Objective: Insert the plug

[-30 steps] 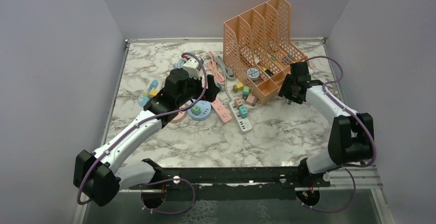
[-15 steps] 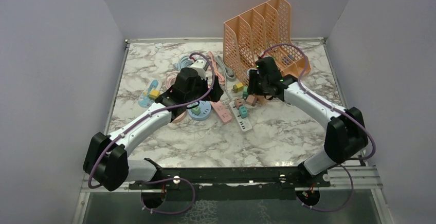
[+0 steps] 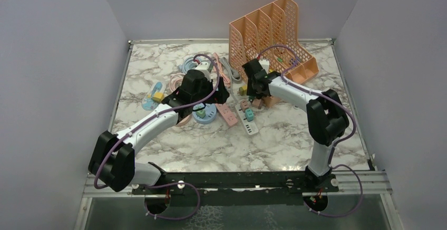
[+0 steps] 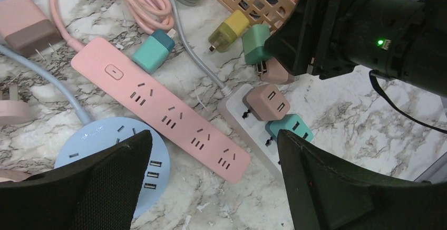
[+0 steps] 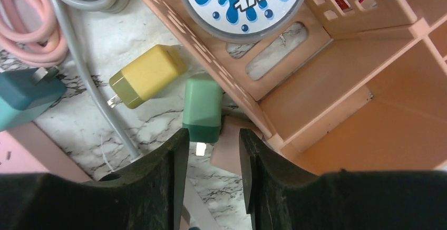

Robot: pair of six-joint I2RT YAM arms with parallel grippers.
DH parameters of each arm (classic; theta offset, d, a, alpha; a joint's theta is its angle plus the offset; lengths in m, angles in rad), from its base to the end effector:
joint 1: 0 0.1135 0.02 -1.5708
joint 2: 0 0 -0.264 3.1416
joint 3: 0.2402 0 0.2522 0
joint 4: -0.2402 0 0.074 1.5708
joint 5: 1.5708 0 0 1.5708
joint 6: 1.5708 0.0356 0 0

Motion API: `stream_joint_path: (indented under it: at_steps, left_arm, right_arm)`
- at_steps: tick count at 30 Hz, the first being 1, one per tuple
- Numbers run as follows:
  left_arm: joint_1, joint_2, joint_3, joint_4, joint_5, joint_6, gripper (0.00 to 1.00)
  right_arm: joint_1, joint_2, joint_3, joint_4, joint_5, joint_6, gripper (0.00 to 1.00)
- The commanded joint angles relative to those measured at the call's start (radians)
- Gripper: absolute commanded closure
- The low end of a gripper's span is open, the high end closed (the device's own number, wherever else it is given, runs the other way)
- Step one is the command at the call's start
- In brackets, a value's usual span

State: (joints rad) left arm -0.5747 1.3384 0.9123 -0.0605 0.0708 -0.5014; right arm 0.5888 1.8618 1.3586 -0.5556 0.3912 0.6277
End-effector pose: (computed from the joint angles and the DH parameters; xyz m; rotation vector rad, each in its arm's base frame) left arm 0.2537 -0.1673 0.2726 0.1240 2.1356 -0.7252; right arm 0.3332 0.2062 0.2076 0.1786 2.5019 -0.0326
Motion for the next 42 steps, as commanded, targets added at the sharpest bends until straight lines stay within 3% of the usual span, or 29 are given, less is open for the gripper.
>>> stream_joint_path:
  at_steps: [1, 11, 17, 22, 29, 32, 37, 42]
  left_arm:
    - [0.012, -0.008, 0.002, 0.022, -0.002, -0.01, 0.1]
    - [0.019, -0.058, 0.009, 0.0, -0.017, 0.004, 0.1]
    - [0.022, -0.103, -0.015, -0.008, -0.029, -0.002, 0.1]
    - [0.022, -0.114, -0.011, -0.017, -0.014, -0.005, 0.09]
    - [0.024, -0.134, -0.024, -0.027, -0.005, -0.019, 0.07]
    - [0.024, -0.136, -0.034, -0.03, 0.006, -0.029, 0.07]
    - [0.024, -0.135, -0.038, -0.03, 0.015, -0.035, 0.07]
    - [0.024, -0.132, -0.032, -0.03, 0.014, -0.031, 0.07]
  right_arm:
    - [0.0, 0.052, 0.041, -0.014, 0.036, 0.016, 0.6]
    - [-0.005, 0.115, 0.056, 0.063, -0.017, -0.061, 0.65]
    - [-0.015, 0.147, 0.071, 0.033, -0.044, -0.065, 0.62]
    - [-0.015, 0.099, 0.063, 0.056, -0.069, -0.087, 0.78]
    - [-0.015, -0.009, 0.022, 0.113, -0.077, -0.104, 0.79]
    - [-0.015, -0.011, 0.015, 0.105, -0.054, -0.106, 0.74]
    - [-0.015, 0.046, 0.011, 0.085, -0.046, -0.143, 0.44]
    - [-0.016, 0.09, 0.014, 0.096, -0.054, -0.207, 0.4]
